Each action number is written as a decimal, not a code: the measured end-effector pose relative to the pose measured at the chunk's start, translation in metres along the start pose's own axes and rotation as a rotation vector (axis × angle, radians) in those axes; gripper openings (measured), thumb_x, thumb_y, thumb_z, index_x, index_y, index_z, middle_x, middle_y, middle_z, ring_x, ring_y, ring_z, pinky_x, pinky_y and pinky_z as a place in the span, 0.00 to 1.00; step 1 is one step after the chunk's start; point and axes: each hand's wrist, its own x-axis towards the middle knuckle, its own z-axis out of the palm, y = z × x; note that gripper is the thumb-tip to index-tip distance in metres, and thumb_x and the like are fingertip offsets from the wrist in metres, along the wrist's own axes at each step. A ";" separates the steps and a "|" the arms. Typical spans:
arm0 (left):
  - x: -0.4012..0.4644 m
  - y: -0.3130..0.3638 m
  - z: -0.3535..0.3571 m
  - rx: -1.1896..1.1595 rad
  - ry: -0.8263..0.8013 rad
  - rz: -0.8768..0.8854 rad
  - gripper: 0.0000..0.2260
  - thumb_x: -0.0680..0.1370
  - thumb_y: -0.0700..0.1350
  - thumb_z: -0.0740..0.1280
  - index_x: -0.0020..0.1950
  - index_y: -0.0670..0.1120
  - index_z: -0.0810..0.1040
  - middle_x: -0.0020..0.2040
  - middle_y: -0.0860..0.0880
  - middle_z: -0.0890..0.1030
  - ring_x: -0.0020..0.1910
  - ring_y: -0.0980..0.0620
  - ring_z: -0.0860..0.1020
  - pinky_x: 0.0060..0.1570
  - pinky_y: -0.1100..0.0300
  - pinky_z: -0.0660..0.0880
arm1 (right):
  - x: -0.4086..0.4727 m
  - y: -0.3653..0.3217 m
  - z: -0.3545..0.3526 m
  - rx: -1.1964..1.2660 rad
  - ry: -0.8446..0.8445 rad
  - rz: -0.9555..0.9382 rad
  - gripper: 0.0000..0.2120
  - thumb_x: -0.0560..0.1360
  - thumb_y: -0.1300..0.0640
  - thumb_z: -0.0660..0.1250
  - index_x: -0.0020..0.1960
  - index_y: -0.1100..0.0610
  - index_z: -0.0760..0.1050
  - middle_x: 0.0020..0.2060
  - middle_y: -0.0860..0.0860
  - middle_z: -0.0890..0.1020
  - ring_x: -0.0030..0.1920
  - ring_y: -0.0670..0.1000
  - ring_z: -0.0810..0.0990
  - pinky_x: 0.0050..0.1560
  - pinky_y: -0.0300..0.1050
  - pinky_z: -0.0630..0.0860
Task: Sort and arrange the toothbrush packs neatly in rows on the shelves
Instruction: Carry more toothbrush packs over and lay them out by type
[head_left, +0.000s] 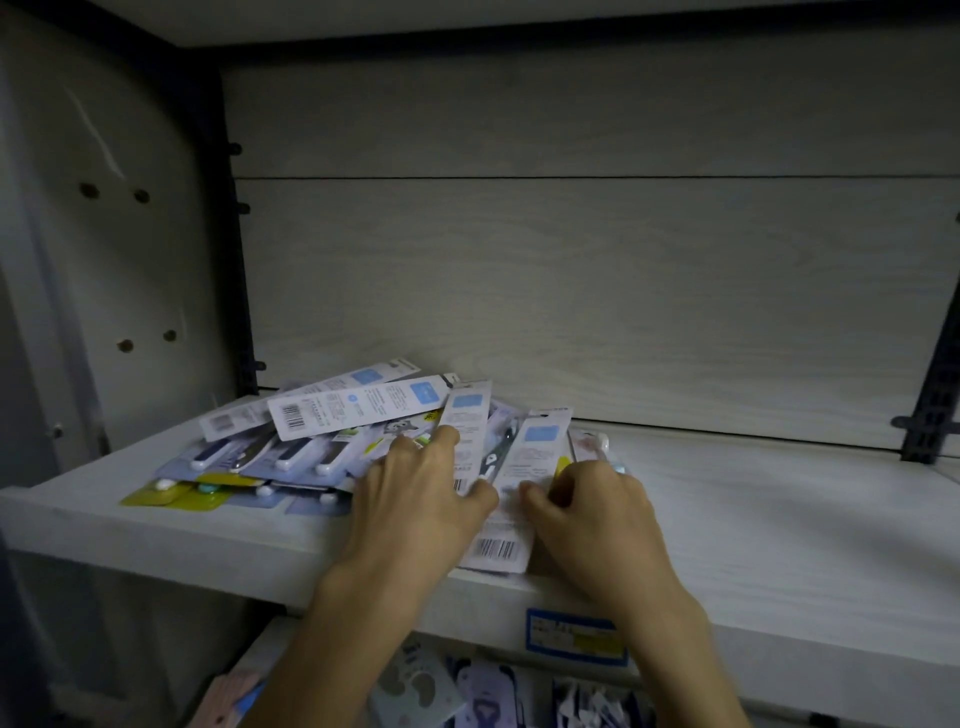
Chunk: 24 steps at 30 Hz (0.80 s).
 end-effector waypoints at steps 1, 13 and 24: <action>0.001 0.001 -0.001 -0.016 0.000 -0.005 0.21 0.75 0.56 0.64 0.65 0.51 0.69 0.59 0.46 0.77 0.57 0.46 0.75 0.51 0.54 0.74 | 0.000 -0.001 -0.002 0.051 -0.003 -0.001 0.18 0.73 0.43 0.62 0.34 0.56 0.74 0.33 0.50 0.81 0.39 0.53 0.80 0.41 0.53 0.78; 0.011 -0.025 -0.020 -0.203 0.112 -0.019 0.08 0.80 0.45 0.56 0.45 0.43 0.71 0.35 0.45 0.74 0.39 0.44 0.71 0.37 0.53 0.64 | 0.001 -0.026 -0.011 0.392 0.029 0.100 0.13 0.77 0.48 0.59 0.43 0.57 0.70 0.37 0.52 0.79 0.40 0.53 0.79 0.42 0.54 0.77; 0.006 -0.054 -0.046 -0.771 0.061 -0.076 0.11 0.82 0.41 0.54 0.47 0.40 0.74 0.42 0.47 0.80 0.30 0.53 0.82 0.32 0.60 0.79 | -0.012 -0.057 -0.017 1.341 -0.100 0.342 0.19 0.79 0.54 0.62 0.59 0.70 0.71 0.43 0.65 0.81 0.38 0.58 0.82 0.34 0.49 0.78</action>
